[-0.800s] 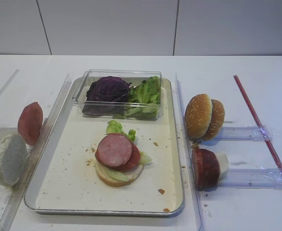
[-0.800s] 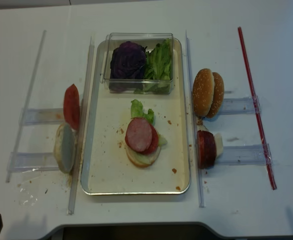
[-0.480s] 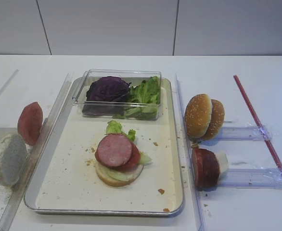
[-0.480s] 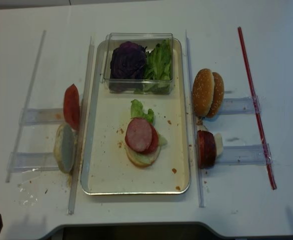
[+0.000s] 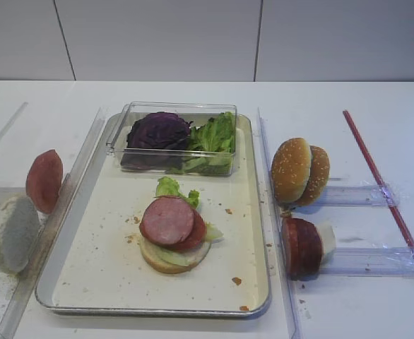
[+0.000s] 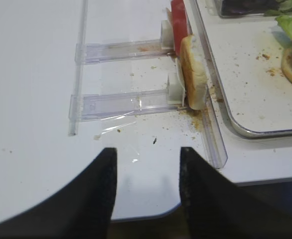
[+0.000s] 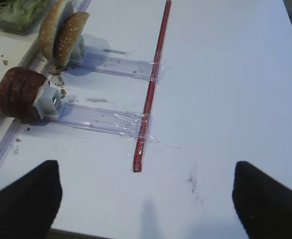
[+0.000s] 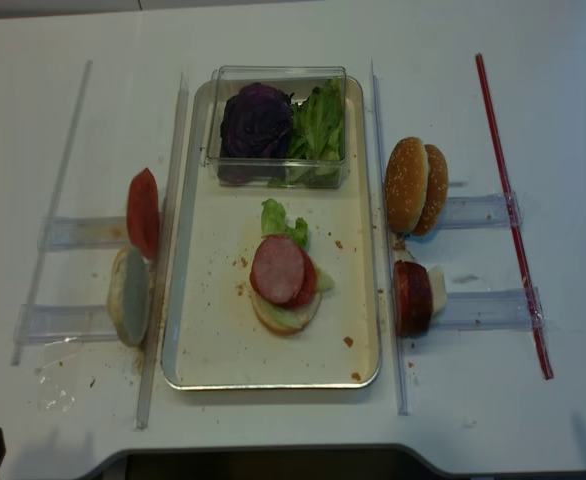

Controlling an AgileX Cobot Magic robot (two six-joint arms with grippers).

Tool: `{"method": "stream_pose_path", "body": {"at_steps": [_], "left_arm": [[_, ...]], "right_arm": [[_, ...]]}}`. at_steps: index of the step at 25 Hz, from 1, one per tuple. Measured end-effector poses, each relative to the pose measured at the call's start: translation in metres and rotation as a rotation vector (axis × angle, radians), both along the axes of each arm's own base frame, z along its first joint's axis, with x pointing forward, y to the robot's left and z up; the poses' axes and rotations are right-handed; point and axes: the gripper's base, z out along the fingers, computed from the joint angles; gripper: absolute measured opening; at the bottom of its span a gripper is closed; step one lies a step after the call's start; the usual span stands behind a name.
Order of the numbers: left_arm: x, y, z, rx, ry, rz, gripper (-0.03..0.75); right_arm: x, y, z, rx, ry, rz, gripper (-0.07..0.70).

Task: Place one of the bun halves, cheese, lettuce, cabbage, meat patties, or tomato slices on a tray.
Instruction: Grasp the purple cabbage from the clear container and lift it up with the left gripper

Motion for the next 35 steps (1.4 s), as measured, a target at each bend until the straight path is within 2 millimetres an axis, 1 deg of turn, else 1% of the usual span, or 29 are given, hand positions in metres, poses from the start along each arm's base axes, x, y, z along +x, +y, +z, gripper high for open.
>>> {"method": "stream_pose_path", "body": {"at_steps": [13,16,20,24,28,31,32,35], "left_arm": [[0.002,-0.001,0.001,-0.032,0.020,0.011,0.286],[0.011,-0.002,0.010,-0.030,0.078,0.011,0.288],[0.026,-0.003,0.029,-0.037,0.132,0.017,0.300],[0.047,-0.003,0.054,-0.036,0.158,0.035,0.354],[0.077,-0.004,0.077,-0.027,0.225,0.043,0.399],[0.104,-0.006,0.091,-0.026,0.333,0.042,0.407],[0.114,-0.007,0.093,-0.022,0.376,0.043,0.409],[0.149,-0.008,0.107,-0.018,0.428,0.044,0.412]], "right_arm": [[0.000,0.000,0.000,0.000,0.000,0.000,0.693],[0.000,0.000,0.000,0.000,0.000,0.000,0.693],[0.000,0.000,0.000,0.000,0.000,0.000,0.693],[0.000,0.000,0.000,0.000,0.000,0.000,0.693],[0.000,0.000,0.000,0.000,0.000,0.000,0.693],[0.000,0.000,0.000,0.000,0.000,0.000,0.693],[0.000,0.000,0.000,0.000,0.000,0.000,0.693],[0.000,0.000,0.000,0.000,0.000,0.000,0.693]]}}
